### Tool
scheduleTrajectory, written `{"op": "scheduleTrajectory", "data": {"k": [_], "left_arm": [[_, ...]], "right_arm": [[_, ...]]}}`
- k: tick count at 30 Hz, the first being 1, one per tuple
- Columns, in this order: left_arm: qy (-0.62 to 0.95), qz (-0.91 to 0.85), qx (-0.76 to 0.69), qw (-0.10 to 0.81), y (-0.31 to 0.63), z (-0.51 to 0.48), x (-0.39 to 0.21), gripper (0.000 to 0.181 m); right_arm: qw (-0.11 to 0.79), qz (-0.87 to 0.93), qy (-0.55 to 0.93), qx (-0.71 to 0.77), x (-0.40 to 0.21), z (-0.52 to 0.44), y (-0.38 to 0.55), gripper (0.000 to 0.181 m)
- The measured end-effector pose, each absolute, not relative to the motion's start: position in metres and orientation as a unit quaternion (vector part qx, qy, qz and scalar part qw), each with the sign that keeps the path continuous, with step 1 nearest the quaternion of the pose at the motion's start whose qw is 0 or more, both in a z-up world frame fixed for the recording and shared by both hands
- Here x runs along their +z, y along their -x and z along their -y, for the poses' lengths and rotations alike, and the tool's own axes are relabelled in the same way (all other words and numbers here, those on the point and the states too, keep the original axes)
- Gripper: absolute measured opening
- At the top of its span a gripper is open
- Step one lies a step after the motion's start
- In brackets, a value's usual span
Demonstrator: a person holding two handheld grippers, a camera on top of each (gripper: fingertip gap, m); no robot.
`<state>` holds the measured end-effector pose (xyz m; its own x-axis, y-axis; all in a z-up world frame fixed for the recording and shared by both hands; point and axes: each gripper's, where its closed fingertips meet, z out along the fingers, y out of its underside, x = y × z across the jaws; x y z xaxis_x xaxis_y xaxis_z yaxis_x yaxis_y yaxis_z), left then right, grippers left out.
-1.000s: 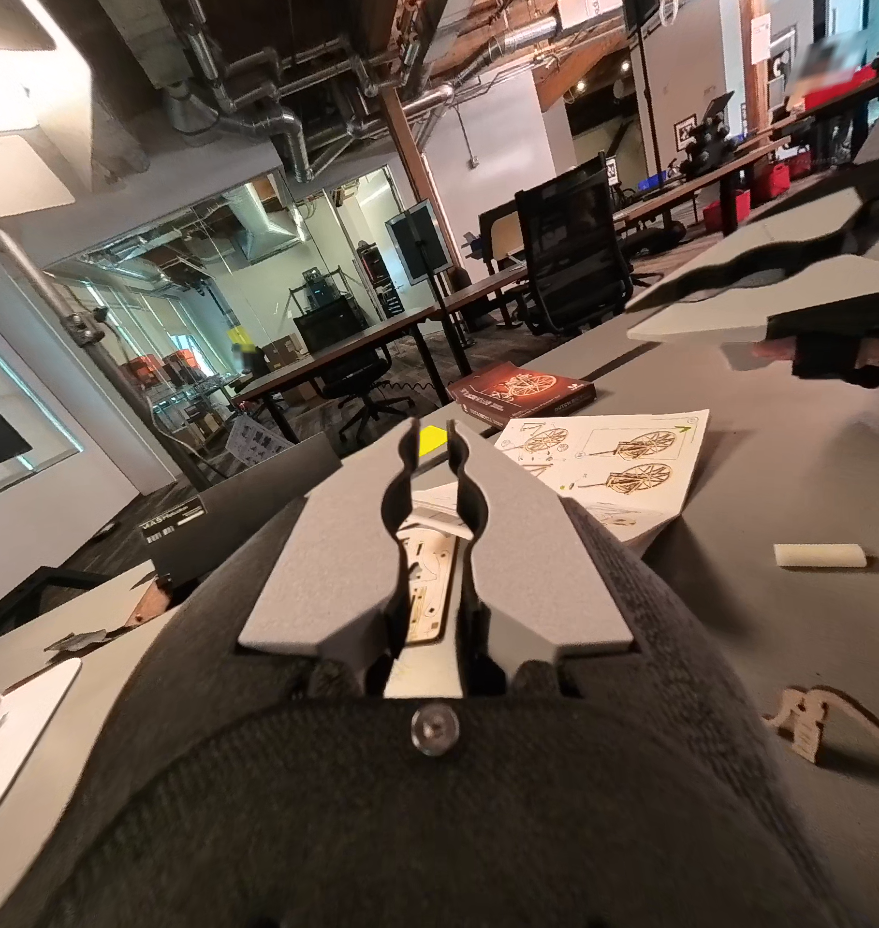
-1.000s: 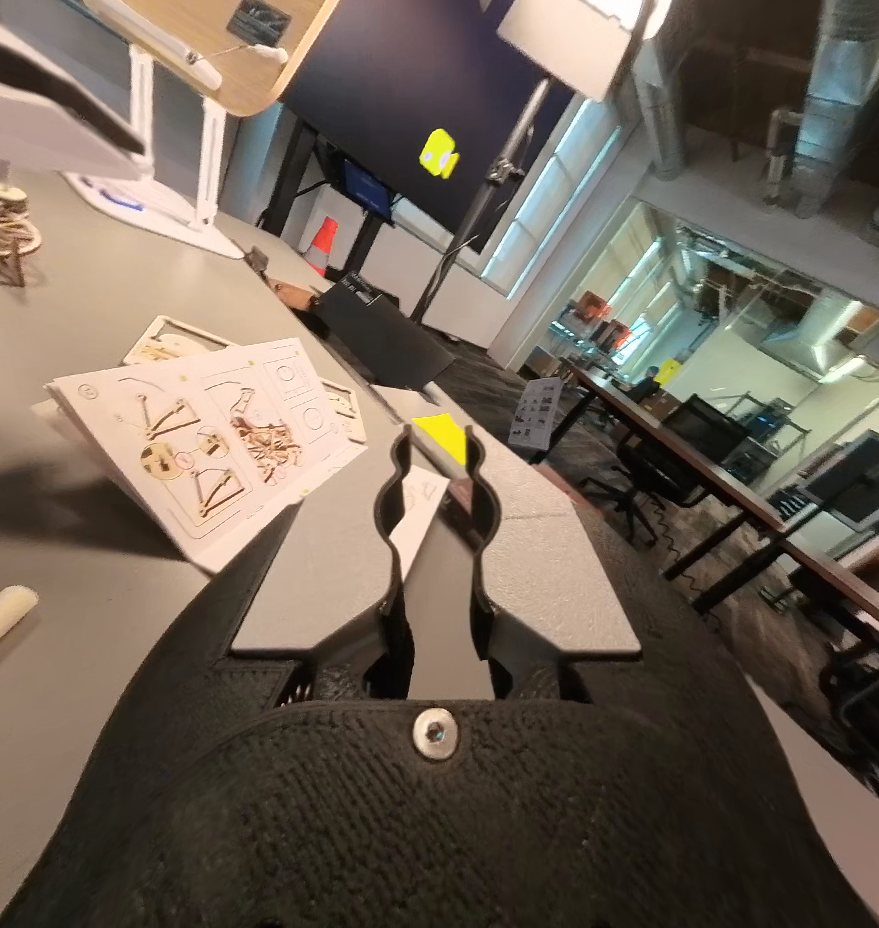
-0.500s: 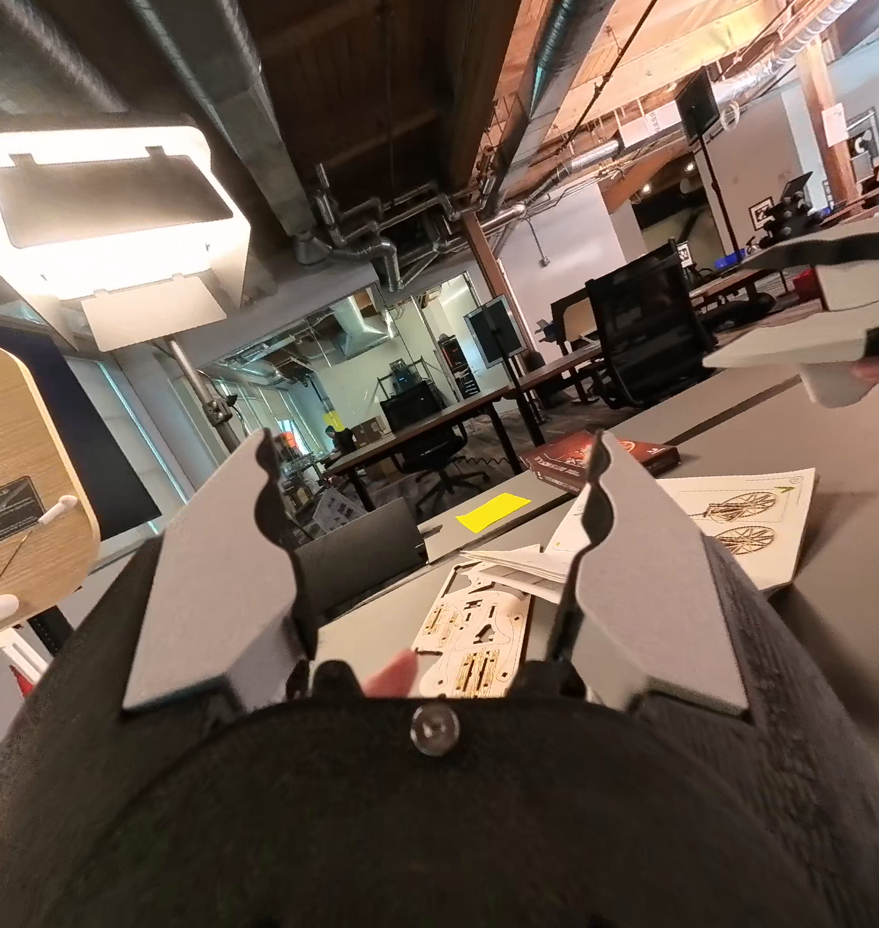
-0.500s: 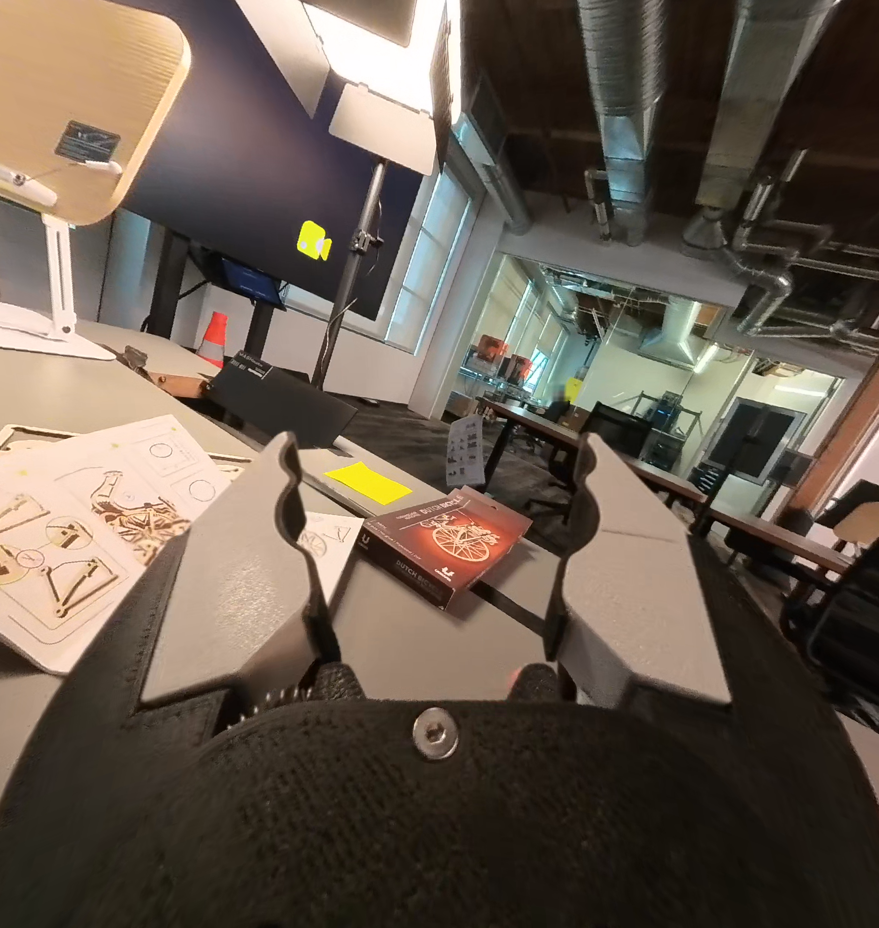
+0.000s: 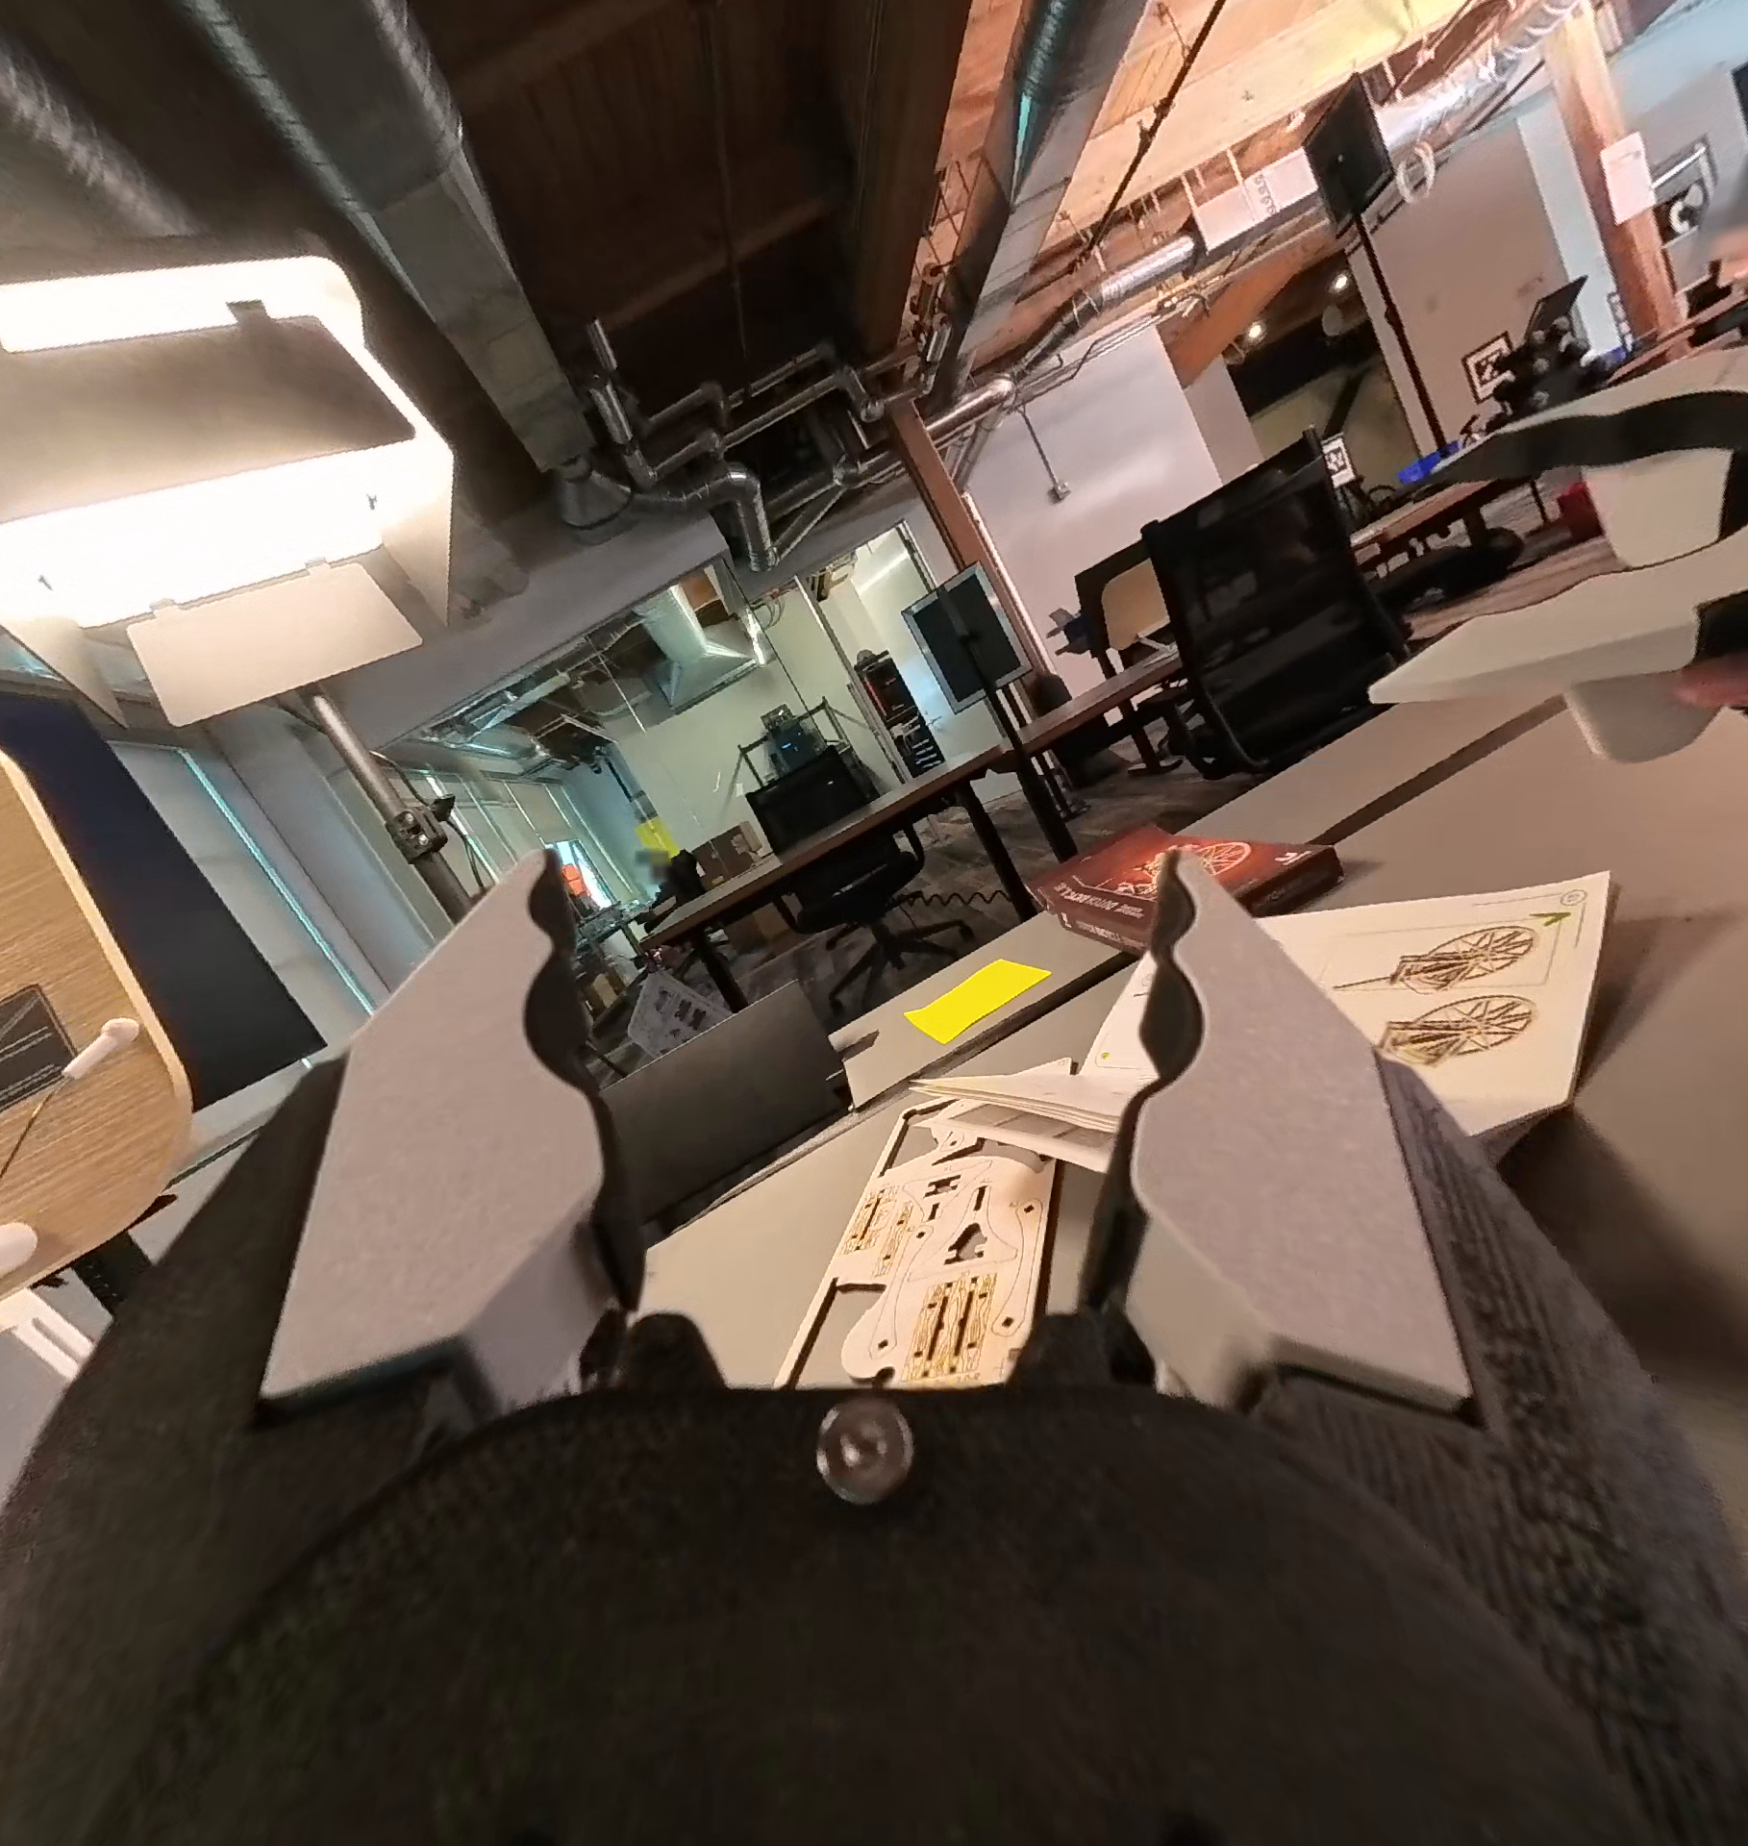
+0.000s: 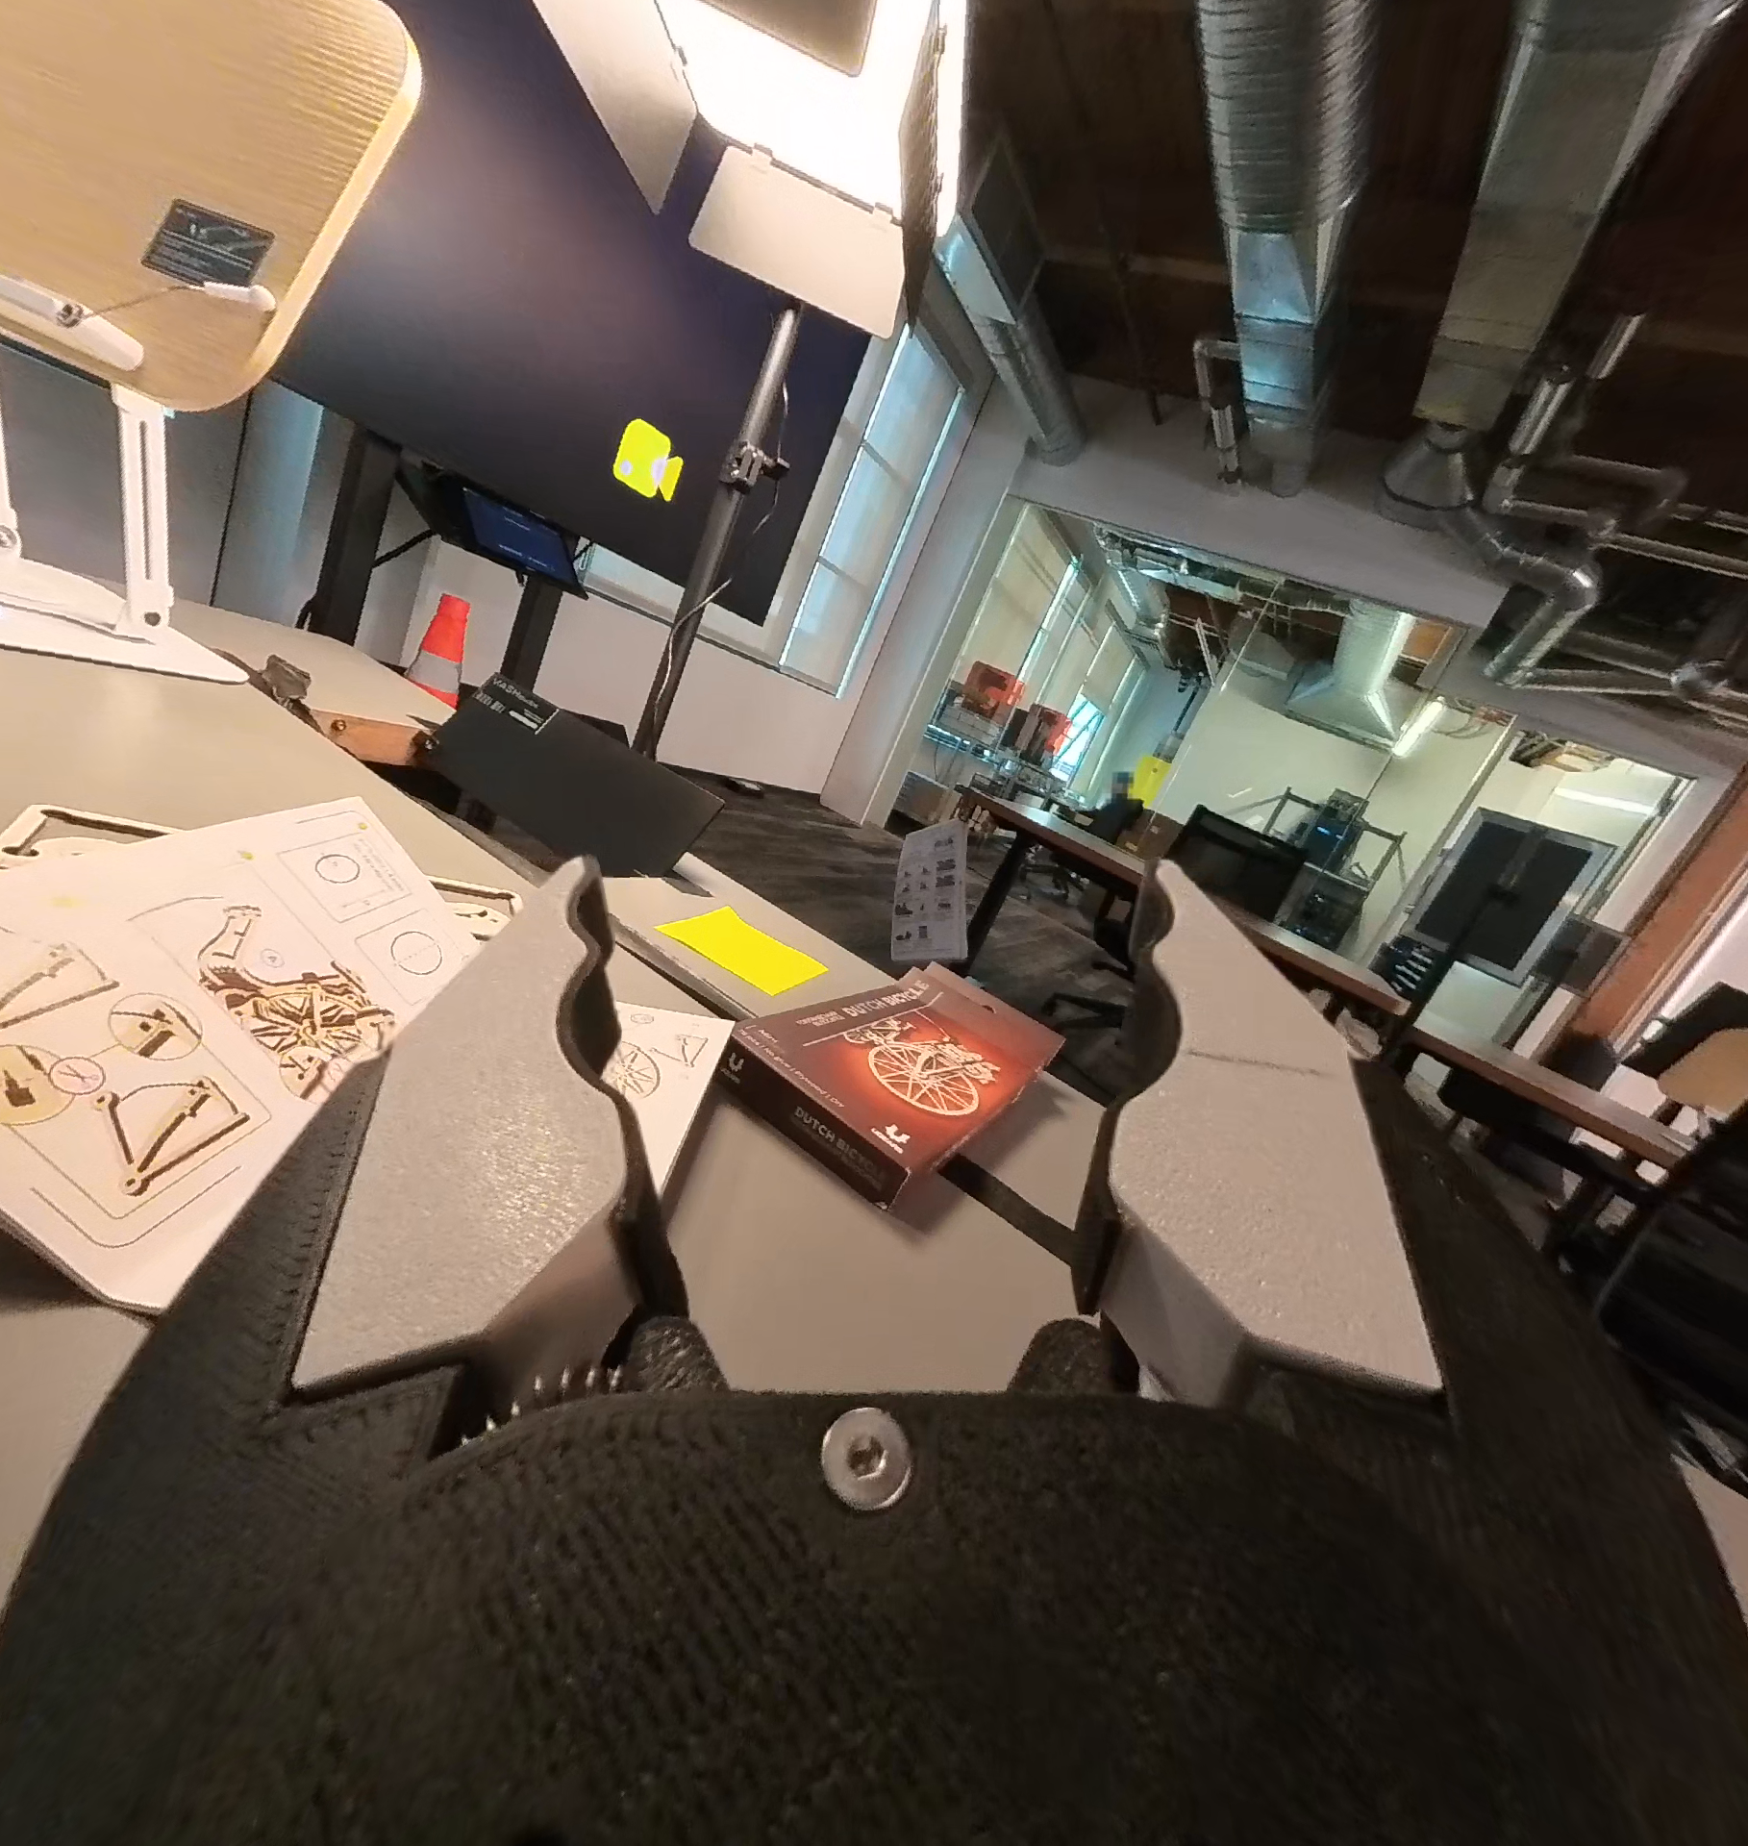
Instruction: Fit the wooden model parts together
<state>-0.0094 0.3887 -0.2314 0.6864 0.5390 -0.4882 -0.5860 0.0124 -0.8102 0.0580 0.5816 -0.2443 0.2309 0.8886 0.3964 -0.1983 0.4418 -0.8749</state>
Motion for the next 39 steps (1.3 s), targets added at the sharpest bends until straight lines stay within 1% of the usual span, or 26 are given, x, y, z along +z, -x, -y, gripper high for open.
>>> {"op": "scheduleTrajectory", "data": {"k": [5,8,13,16,19,22,26,30,33,39], "left_arm": [[0.593,-0.028,0.404,0.695,0.011,-0.391,-0.237,0.098],[0.598,-0.036,0.405,0.690,0.010,-0.393,-0.240,0.083],[0.607,-0.050,0.405,0.681,0.008,-0.395,-0.245,0.063],[0.609,-0.055,0.410,0.677,0.008,-0.396,-0.245,0.059],[0.610,-0.058,0.410,0.676,0.007,-0.397,-0.246,0.054],[0.612,-0.061,0.412,0.672,0.007,-0.397,-0.248,0.048],[0.614,-0.062,0.415,0.669,0.008,-0.397,-0.248,0.038],[0.615,-0.058,0.415,0.667,0.009,-0.396,-0.249,0.033],[0.617,-0.055,0.416,0.666,0.011,-0.396,-0.250,0.030],[0.618,-0.052,0.417,0.664,0.012,-0.395,-0.250,0.027]], "right_arm": [[0.697,0.489,0.356,0.385,-0.246,-0.581,-0.057,0.090],[0.695,0.492,0.356,0.384,-0.247,-0.580,-0.057,0.085],[0.693,0.499,0.354,0.382,-0.249,-0.578,-0.056,0.076],[0.691,0.507,0.351,0.378,-0.250,-0.577,-0.055,0.068],[0.686,0.521,0.349,0.369,-0.255,-0.575,-0.054,0.047],[0.681,0.536,0.346,0.361,-0.259,-0.572,-0.052,0.033],[0.680,0.544,0.341,0.353,-0.261,-0.570,-0.052,0.027],[0.680,0.548,0.337,0.353,-0.261,-0.569,-0.051,0.019],[0.677,0.553,0.332,0.354,-0.262,-0.566,-0.051,0.010],[0.674,0.560,0.327,0.354,-0.264,-0.564,-0.051,0.004]]}}
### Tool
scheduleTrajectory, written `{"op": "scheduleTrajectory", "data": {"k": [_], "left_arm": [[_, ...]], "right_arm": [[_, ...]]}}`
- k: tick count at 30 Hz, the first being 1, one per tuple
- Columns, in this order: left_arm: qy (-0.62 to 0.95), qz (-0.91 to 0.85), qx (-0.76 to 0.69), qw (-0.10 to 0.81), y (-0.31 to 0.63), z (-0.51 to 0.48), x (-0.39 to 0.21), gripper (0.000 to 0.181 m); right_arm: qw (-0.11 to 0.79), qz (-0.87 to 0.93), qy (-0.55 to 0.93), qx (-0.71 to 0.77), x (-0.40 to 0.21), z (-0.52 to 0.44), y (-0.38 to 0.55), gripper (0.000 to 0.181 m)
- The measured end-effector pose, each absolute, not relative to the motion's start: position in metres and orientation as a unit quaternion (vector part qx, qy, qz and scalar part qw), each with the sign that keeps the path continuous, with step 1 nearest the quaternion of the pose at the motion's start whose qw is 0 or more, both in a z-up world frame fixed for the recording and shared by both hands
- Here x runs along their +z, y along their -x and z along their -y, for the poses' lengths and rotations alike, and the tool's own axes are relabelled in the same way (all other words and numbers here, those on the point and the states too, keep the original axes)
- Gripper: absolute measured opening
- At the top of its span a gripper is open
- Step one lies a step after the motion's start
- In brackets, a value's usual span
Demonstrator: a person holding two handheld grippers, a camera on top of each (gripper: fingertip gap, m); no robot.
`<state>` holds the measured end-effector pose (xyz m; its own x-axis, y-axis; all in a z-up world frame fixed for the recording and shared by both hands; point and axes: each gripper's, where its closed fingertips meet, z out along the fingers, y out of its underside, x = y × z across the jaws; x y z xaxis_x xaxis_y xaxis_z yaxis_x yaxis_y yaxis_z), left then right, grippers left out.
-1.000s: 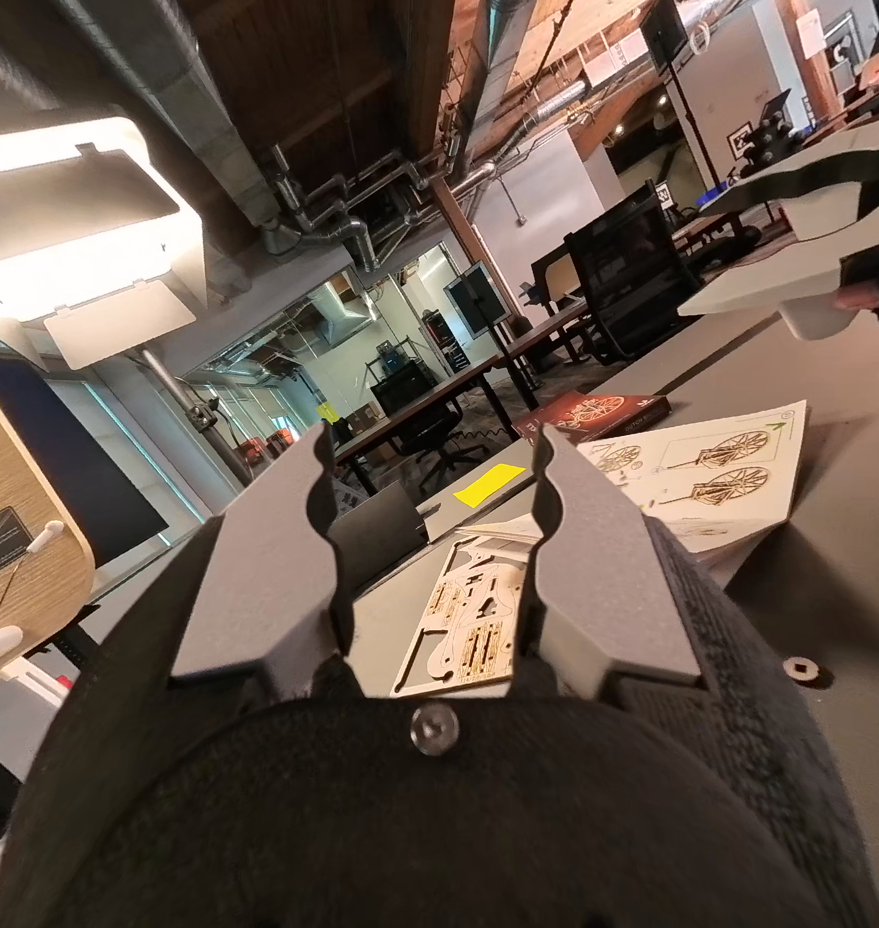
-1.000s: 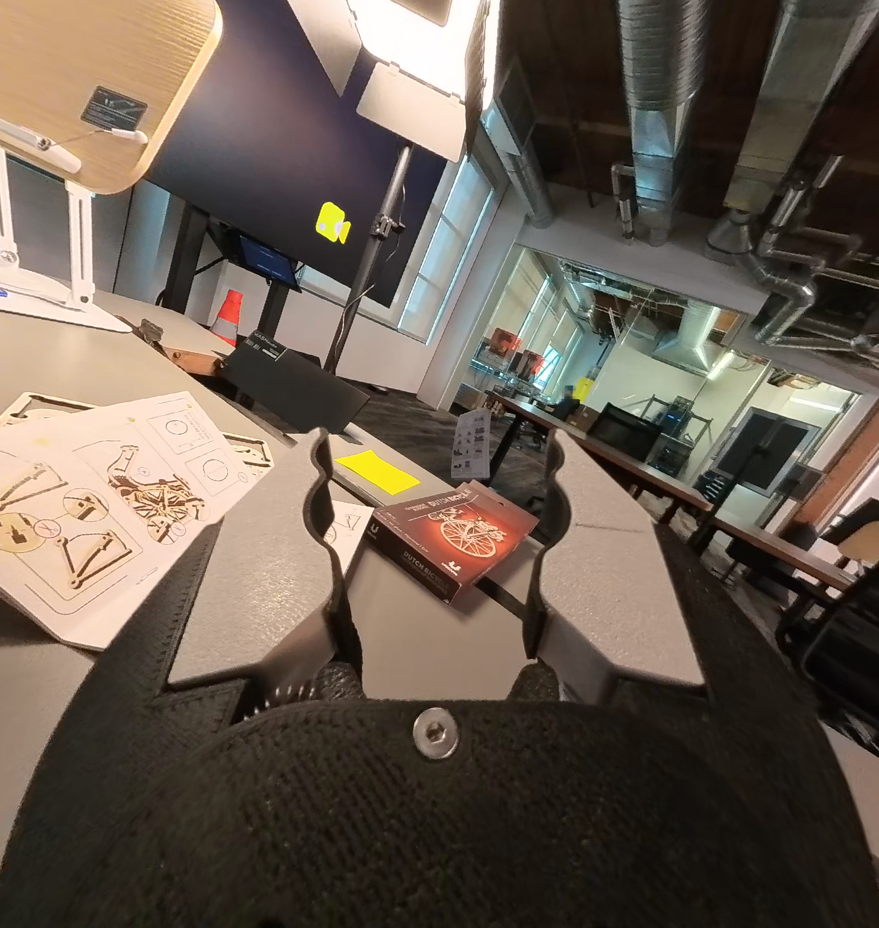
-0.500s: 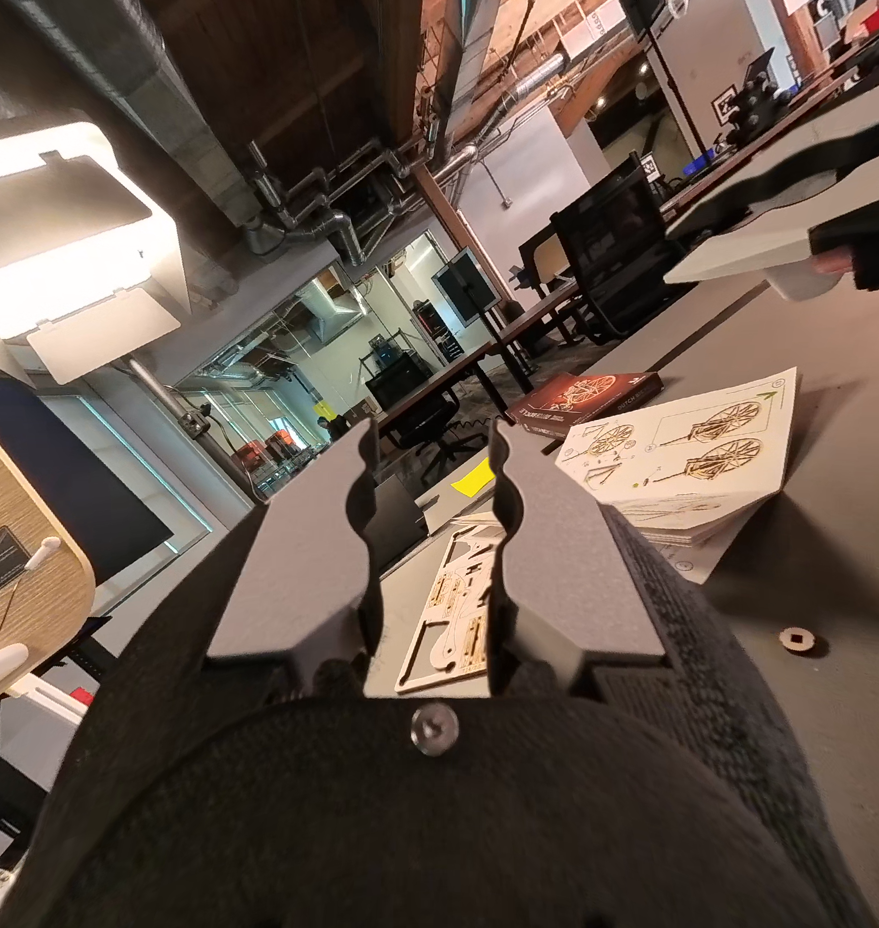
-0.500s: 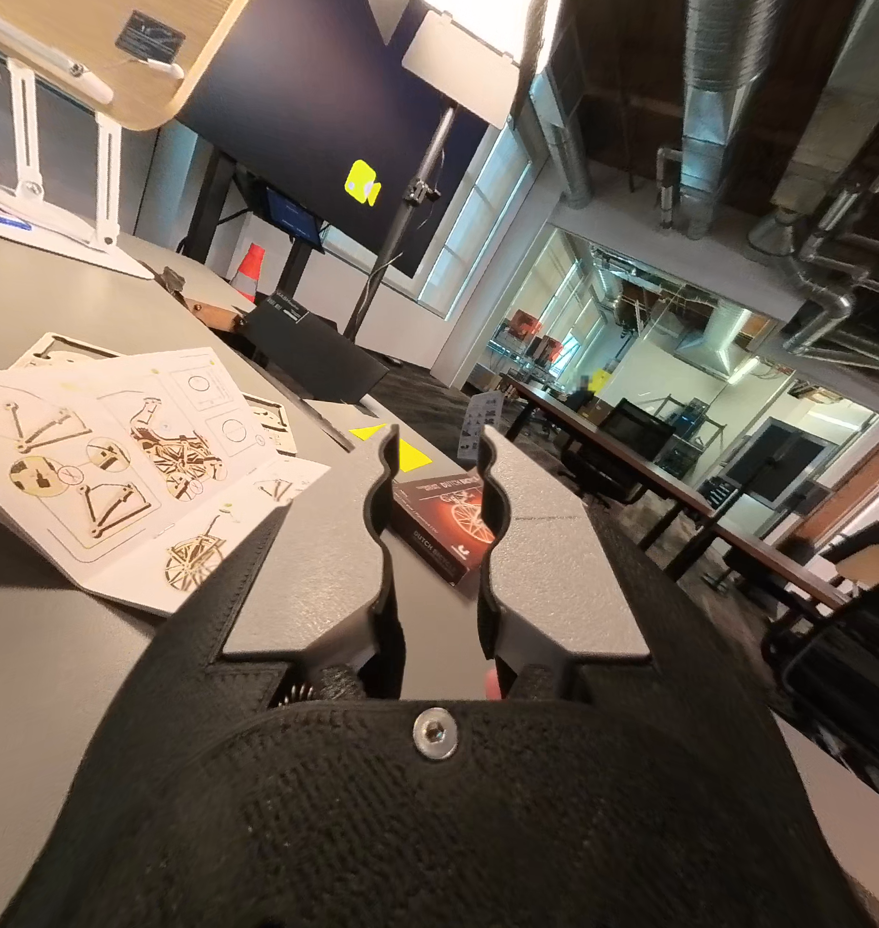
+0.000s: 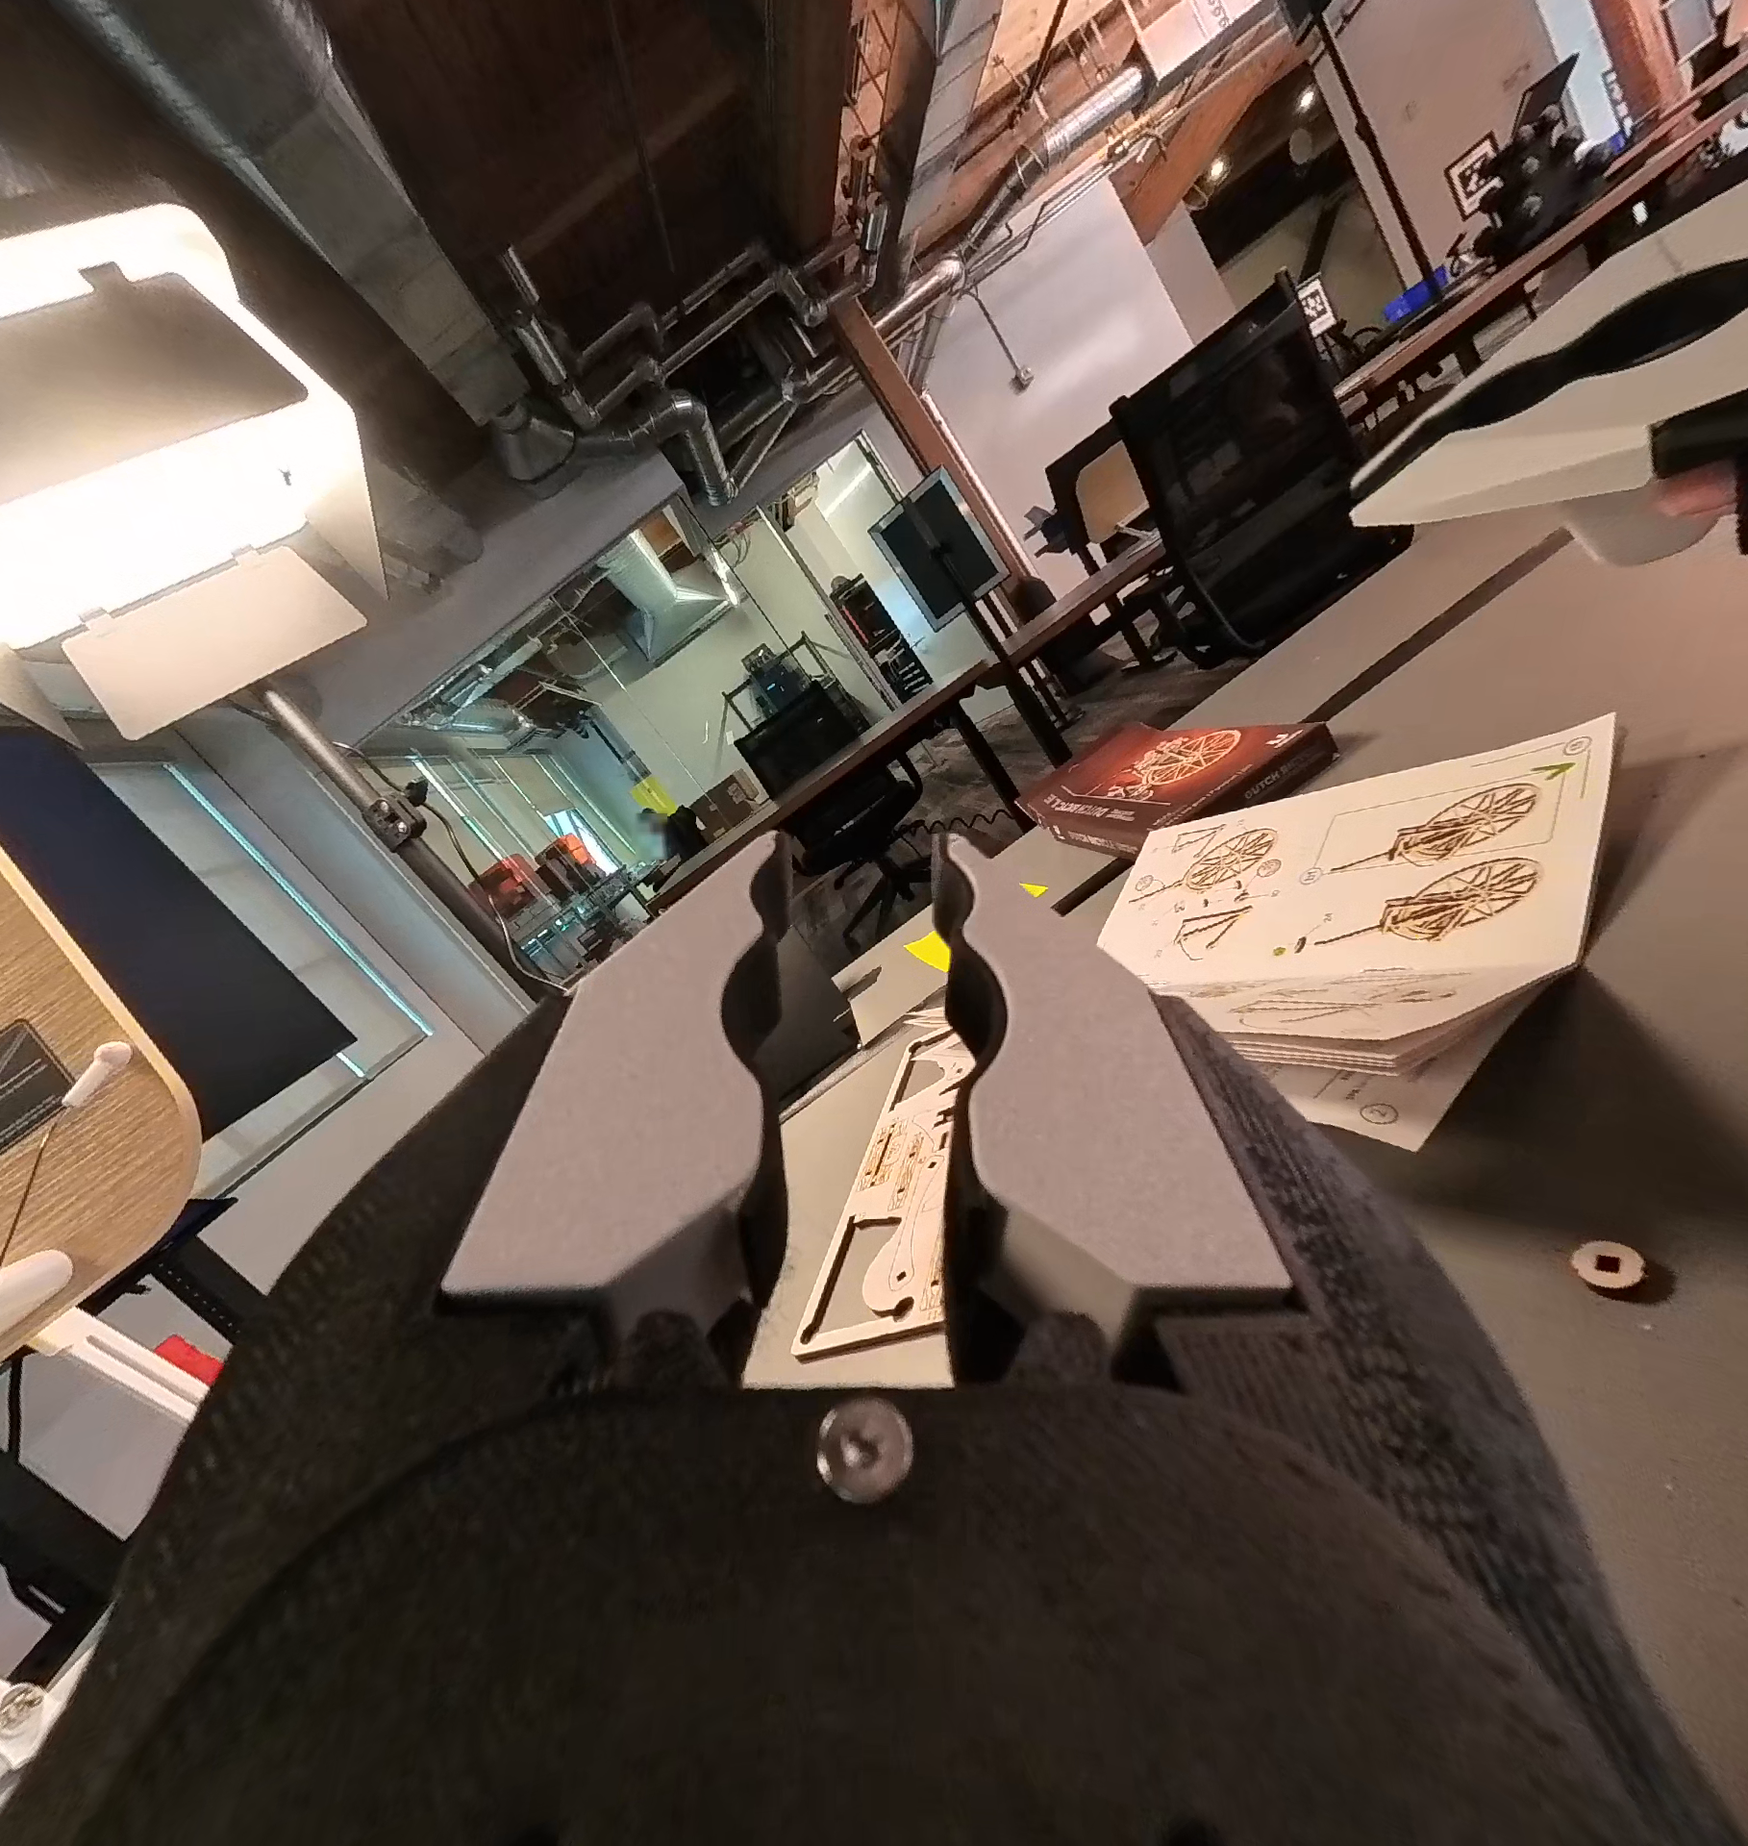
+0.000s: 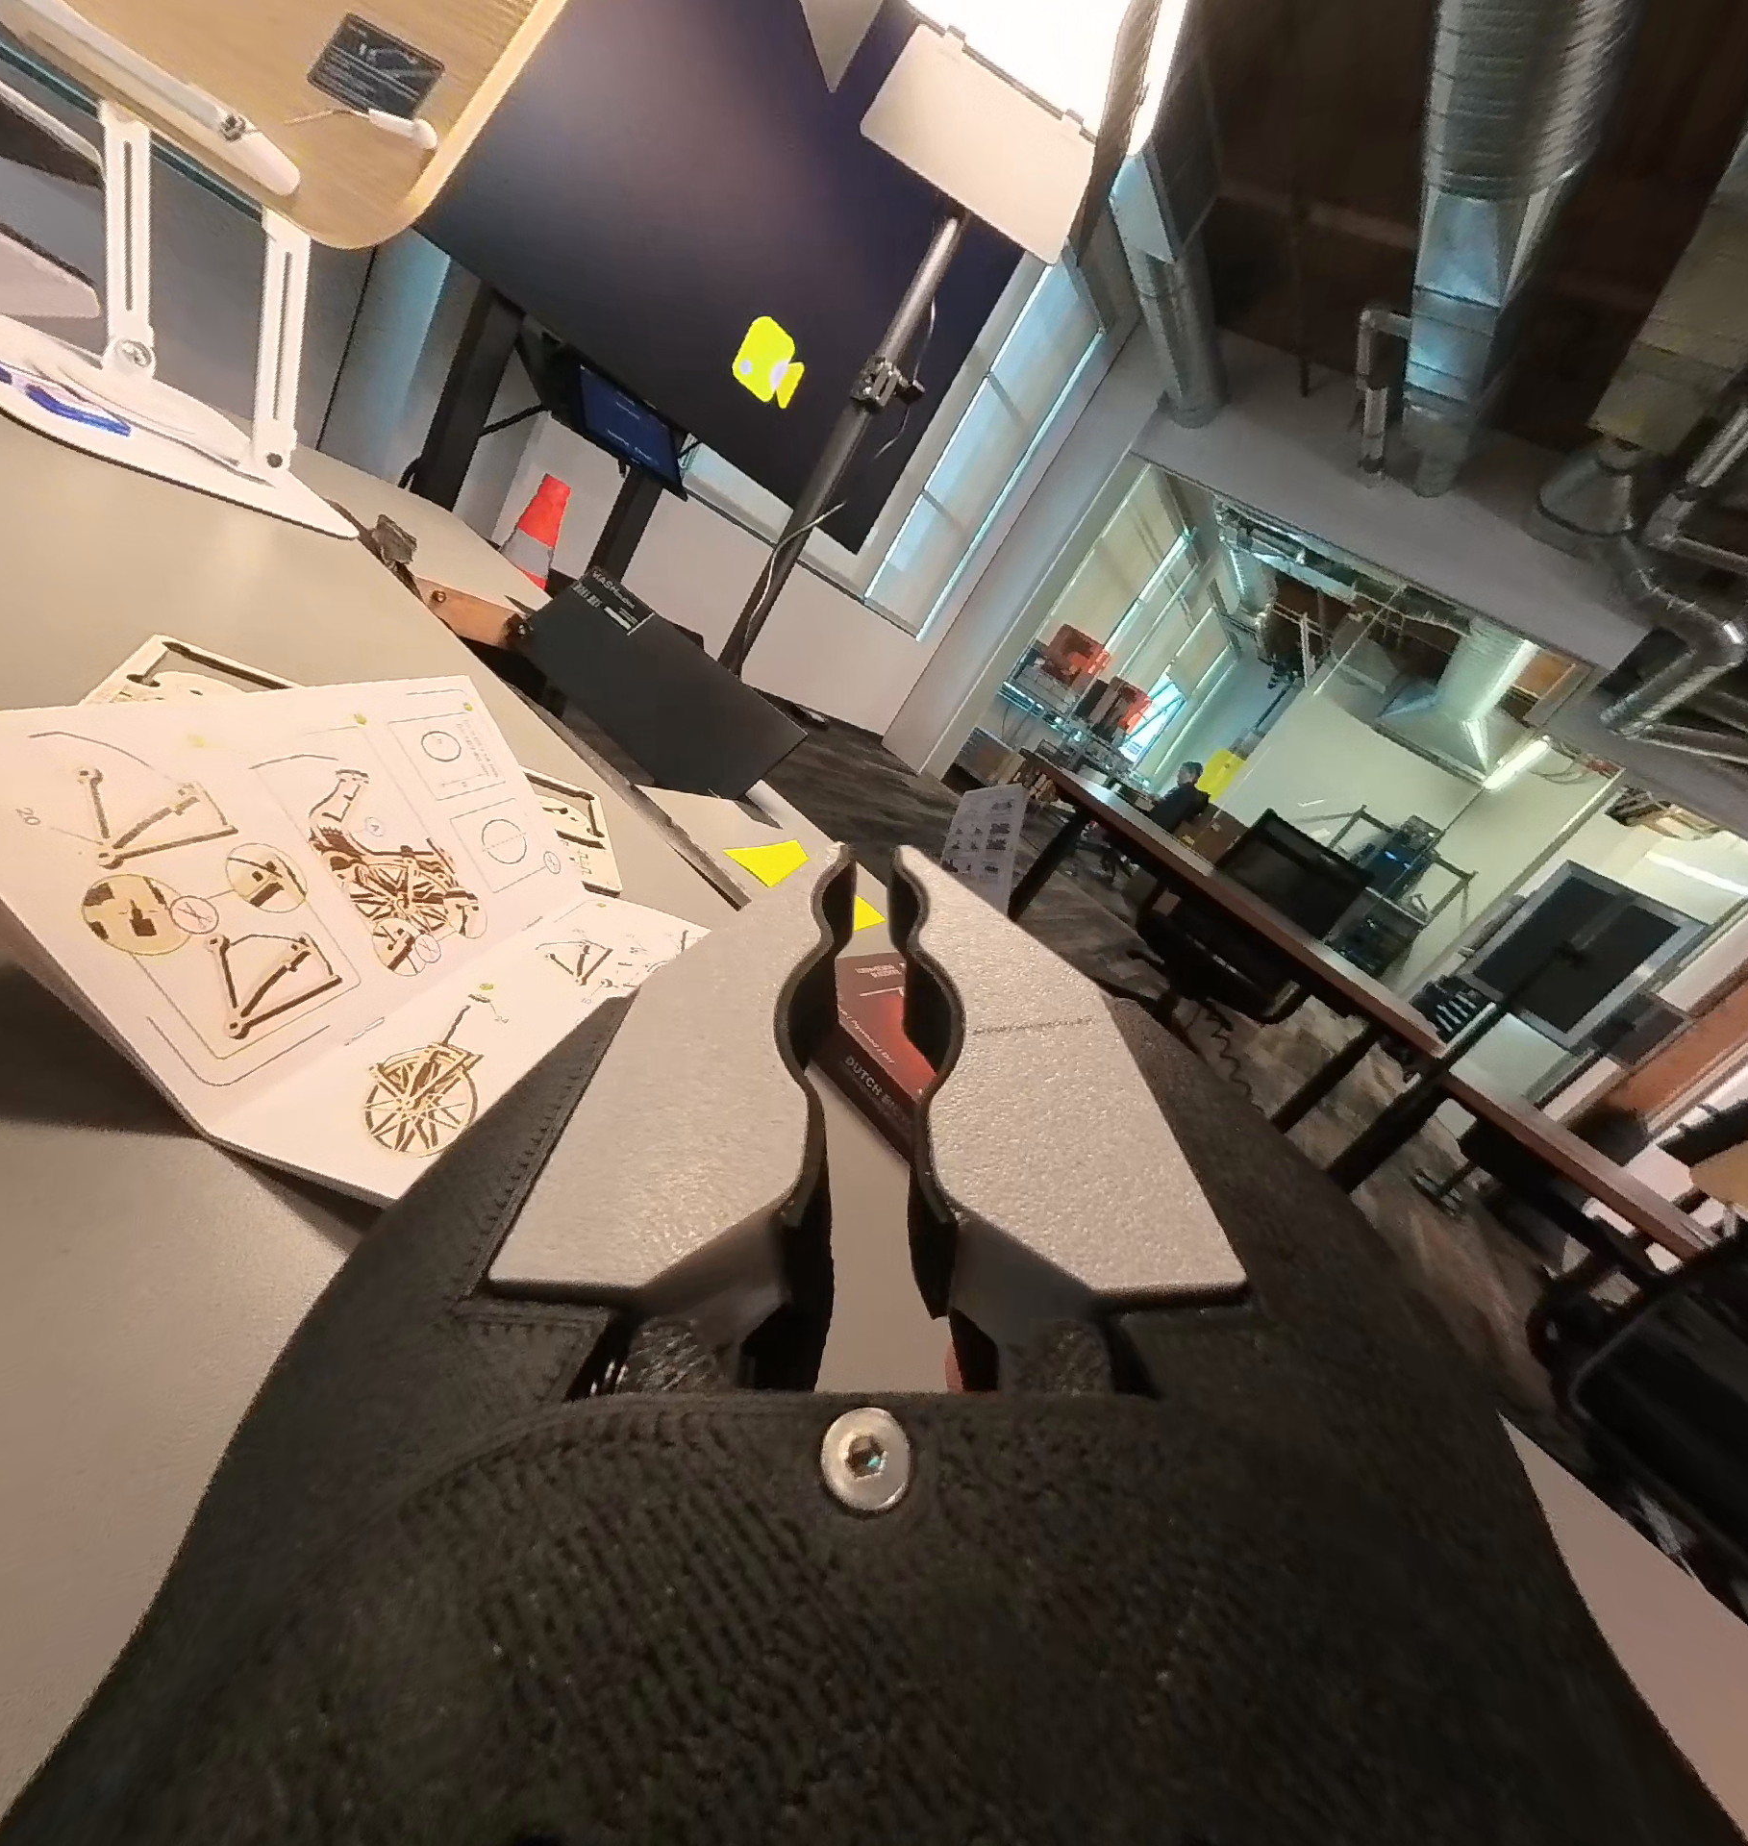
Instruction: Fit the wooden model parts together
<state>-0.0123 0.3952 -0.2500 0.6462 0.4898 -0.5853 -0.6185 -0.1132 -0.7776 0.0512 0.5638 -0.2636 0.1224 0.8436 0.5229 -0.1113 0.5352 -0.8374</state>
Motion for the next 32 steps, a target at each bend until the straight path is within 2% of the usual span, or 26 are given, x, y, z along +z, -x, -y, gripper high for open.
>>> {"op": "scheduleTrajectory", "data": {"k": [32], "left_arm": [[0.620,-0.061,0.419,0.660,0.0103,-0.3958,-0.2517,0.006]], "right_arm": [[0.669,0.570,0.322,0.352,-0.2664,-0.5603,-0.0504,0.000]]}}
